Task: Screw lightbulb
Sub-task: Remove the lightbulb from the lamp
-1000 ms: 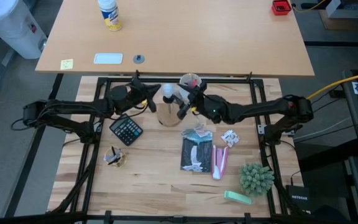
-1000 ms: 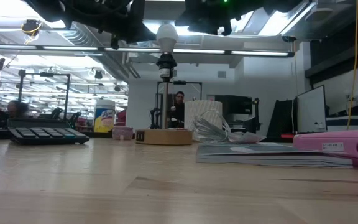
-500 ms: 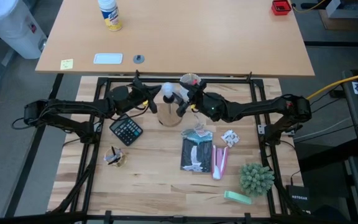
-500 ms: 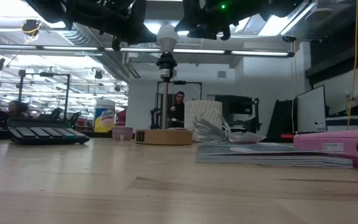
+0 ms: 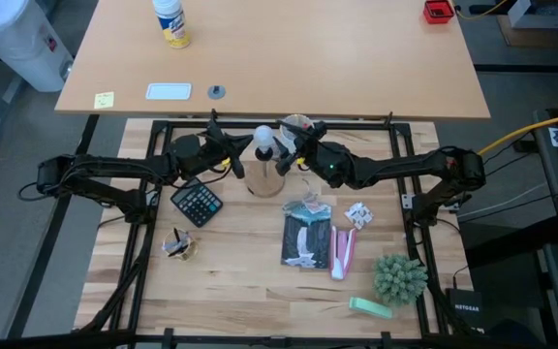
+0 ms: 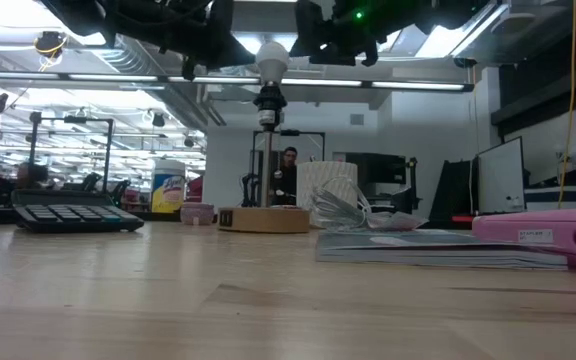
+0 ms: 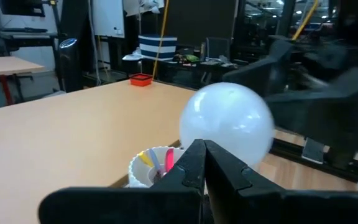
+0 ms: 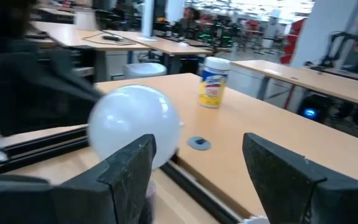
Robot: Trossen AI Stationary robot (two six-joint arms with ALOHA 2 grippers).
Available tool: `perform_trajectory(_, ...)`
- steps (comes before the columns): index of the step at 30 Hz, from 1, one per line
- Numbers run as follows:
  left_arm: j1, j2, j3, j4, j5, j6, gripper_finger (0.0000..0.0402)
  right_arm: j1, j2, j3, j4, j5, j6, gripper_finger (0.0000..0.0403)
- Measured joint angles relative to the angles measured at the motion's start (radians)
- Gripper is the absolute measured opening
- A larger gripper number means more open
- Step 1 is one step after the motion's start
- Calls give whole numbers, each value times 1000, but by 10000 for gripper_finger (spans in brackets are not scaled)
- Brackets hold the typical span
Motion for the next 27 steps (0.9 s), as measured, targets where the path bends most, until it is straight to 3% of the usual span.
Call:
perform_trajectory(5,-8,0,3,4,39,-1,1,-3,2,0,-2,36,-6,255)
perform_trajectory(16,-31,0,3,-1,13,13,1,-1,2,0,-1,27,-7,255)
perform_trajectory(27,-47,1,2,11,11,13,1,-38,2,0,30,-81,-9,255)
